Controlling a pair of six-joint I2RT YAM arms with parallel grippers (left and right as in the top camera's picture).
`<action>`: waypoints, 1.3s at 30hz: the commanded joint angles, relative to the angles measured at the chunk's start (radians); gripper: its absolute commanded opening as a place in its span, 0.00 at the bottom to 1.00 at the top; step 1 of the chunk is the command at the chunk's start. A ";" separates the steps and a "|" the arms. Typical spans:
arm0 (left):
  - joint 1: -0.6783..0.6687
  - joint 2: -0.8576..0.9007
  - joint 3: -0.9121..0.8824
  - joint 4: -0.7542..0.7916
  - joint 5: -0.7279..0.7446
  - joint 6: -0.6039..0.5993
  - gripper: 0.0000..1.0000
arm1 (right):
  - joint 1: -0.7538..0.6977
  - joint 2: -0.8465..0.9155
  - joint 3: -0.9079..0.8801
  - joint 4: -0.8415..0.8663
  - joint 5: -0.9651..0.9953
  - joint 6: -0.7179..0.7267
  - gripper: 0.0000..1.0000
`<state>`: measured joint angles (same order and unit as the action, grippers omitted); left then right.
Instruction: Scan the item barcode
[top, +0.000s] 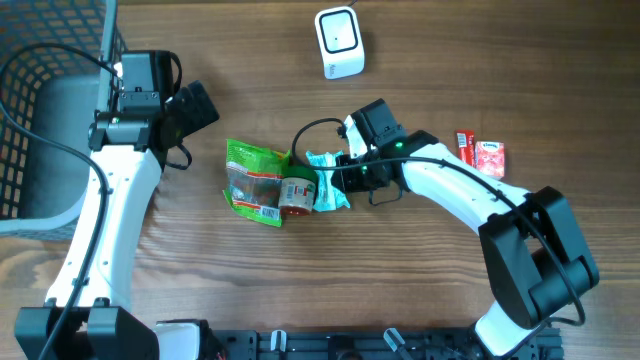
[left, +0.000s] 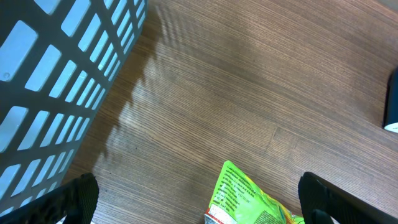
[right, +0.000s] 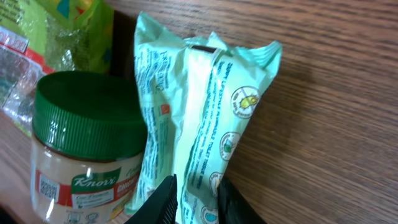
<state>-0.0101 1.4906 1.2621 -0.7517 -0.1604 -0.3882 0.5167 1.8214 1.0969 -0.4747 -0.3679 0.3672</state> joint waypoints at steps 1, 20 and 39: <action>0.001 0.000 0.005 0.003 -0.009 -0.013 1.00 | 0.008 0.006 -0.040 0.015 0.036 0.026 0.22; 0.001 0.000 0.005 0.003 -0.009 -0.013 1.00 | -0.236 -0.187 -0.019 -0.209 0.218 -0.260 0.04; 0.001 0.000 0.005 0.003 -0.009 -0.013 1.00 | -0.568 -0.155 -0.235 -0.064 -0.483 -0.471 0.04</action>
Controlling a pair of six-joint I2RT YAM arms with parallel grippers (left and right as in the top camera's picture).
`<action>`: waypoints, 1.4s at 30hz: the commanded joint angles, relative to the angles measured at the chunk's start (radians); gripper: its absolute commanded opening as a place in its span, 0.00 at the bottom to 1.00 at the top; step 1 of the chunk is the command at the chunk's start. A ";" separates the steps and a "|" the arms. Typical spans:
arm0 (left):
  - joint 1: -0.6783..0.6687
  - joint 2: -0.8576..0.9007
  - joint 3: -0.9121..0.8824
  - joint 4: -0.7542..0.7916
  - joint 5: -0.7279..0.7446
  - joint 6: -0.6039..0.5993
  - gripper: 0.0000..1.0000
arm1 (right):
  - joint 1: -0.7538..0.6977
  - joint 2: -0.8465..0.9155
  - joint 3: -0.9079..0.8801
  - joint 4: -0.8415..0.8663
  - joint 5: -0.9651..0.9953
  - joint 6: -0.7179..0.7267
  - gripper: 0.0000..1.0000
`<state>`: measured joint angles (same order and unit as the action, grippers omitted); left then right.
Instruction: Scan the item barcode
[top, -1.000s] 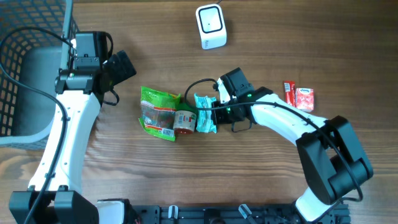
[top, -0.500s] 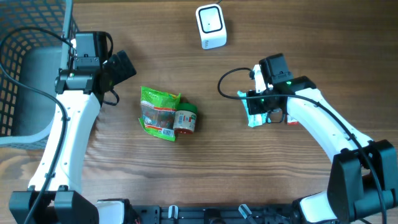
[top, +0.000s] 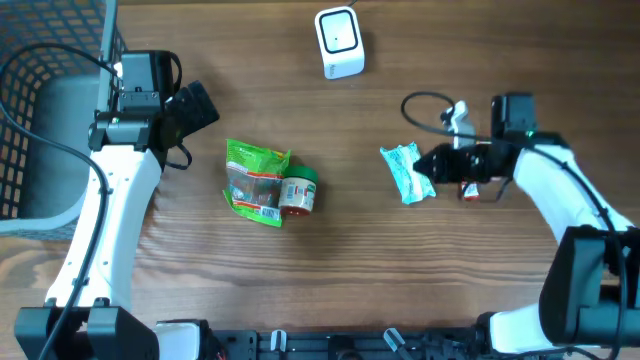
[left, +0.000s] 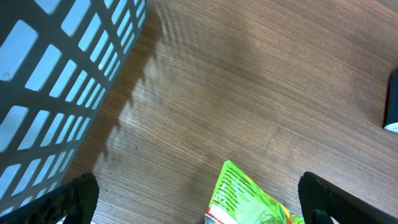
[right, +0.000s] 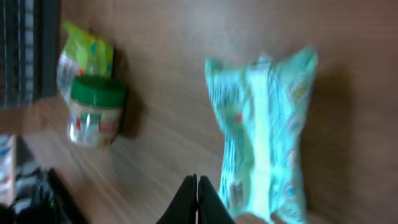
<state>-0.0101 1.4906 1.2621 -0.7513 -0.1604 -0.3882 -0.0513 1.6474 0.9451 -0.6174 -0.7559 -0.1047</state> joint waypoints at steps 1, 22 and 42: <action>0.001 0.000 0.005 0.002 -0.009 -0.013 1.00 | 0.000 0.033 -0.116 0.127 -0.096 0.004 0.04; 0.001 0.000 0.005 0.003 -0.009 -0.013 1.00 | -0.001 0.056 -0.055 0.054 -0.246 0.014 0.20; 0.002 0.000 0.005 0.002 -0.009 -0.013 1.00 | -0.001 0.066 -0.291 0.214 0.188 0.351 0.04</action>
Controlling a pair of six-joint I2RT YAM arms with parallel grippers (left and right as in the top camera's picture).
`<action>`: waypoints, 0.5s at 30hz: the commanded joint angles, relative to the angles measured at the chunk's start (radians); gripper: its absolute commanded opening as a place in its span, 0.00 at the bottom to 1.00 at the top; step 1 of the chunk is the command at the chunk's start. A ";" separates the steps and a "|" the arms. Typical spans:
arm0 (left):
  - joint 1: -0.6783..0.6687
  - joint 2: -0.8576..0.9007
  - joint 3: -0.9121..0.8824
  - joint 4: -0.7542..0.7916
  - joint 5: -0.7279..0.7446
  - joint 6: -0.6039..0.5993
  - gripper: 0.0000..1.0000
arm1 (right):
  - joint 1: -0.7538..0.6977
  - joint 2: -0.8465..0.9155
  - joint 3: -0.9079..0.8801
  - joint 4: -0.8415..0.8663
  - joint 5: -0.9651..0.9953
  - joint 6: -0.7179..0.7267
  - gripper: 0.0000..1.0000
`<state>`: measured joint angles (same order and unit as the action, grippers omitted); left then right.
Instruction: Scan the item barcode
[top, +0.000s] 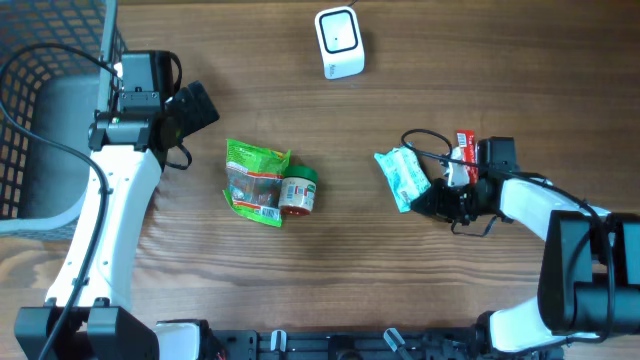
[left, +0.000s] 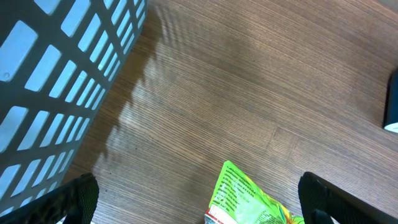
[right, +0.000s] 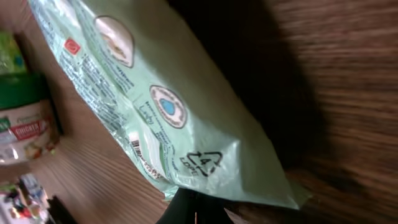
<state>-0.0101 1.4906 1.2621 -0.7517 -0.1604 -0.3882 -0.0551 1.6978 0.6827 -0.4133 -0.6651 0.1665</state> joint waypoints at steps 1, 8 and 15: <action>0.001 0.000 0.005 0.003 -0.009 -0.013 1.00 | 0.003 0.015 -0.027 -0.018 0.084 0.092 0.04; 0.002 0.000 0.005 0.003 -0.009 -0.013 1.00 | 0.003 -0.066 0.122 -0.251 -0.137 -0.082 0.04; 0.002 0.000 0.005 0.003 -0.009 -0.013 1.00 | 0.003 -0.009 0.121 -0.040 -0.137 -0.114 0.04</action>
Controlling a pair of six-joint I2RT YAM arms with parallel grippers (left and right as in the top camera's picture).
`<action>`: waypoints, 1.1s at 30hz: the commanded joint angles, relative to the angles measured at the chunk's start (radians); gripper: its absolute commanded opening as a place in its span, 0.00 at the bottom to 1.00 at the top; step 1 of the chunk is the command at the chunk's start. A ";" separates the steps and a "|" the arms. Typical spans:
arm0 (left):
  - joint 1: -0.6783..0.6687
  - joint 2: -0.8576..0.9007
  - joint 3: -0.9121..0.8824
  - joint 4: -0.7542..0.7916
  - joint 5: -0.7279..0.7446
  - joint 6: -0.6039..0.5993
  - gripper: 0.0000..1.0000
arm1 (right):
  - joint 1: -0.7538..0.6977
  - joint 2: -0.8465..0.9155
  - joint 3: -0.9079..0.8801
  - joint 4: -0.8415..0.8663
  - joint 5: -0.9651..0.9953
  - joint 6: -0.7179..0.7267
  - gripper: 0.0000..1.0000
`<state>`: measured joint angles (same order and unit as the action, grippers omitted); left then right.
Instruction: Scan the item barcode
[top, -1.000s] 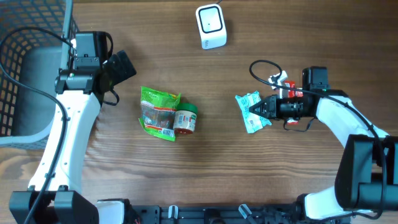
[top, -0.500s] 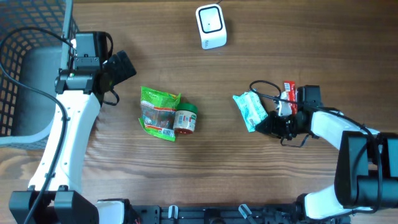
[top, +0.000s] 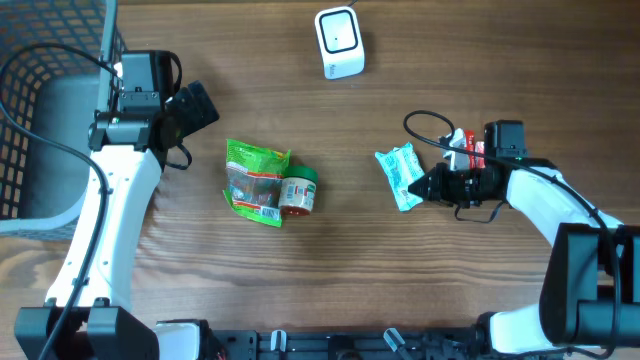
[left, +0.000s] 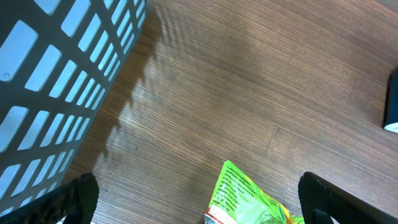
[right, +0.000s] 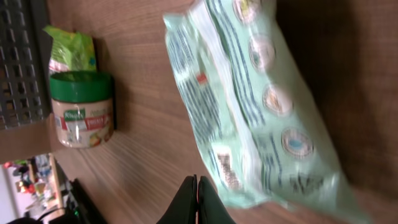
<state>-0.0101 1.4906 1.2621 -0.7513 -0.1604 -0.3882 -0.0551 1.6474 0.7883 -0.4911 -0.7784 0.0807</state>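
Observation:
The mint-green packet (top: 400, 176) sits right of the table's centre. In the right wrist view its seamed, printed face (right: 255, 106) fills the frame. My right gripper (top: 430, 185) is at the packet's right edge. Its jaws (right: 198, 186) are pressed together at the packet's lower corner, shut on its thin edge. The white scanner (top: 338, 42) stands at the far edge, well apart from the packet. My left gripper (top: 195, 105) hangs open near the basket, and its dark fingertips (left: 81, 193) frame bare wood and the green bag's tip (left: 249, 193).
A green snack bag (top: 252, 178) and a green-lidded jar (top: 298, 192) lie left of centre; the jar also shows in the right wrist view (right: 81, 109). Red packets (top: 466, 148) lie behind my right arm. A dark wire basket (top: 50, 110) fills the far left.
My right wrist has turned and shifted slightly toward the far side. The packet now shows its seamed face instead of its side. It is in almost the same place. The left arm is unchanged.
My right gripper was first at the mint packet, which lay against the jar, with its fingers slightly apart at the packet's edge. Then the packet was far to the right with the jaws shut. After that it was tilted up over a deep shadow, and now it faces my wrist camera.

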 joint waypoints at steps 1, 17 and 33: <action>0.002 0.000 0.005 0.002 -0.009 -0.013 1.00 | 0.003 0.064 0.015 0.053 -0.006 -0.024 0.04; 0.002 0.000 0.005 0.002 -0.009 -0.013 1.00 | 0.003 0.017 0.087 -0.035 0.054 0.049 0.04; 0.002 0.000 0.005 0.003 -0.009 -0.013 1.00 | 0.019 0.023 -0.084 0.171 0.014 0.002 0.04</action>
<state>-0.0101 1.4906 1.2621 -0.7513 -0.1604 -0.3882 -0.0402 1.6733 0.7090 -0.3408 -0.6975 0.0998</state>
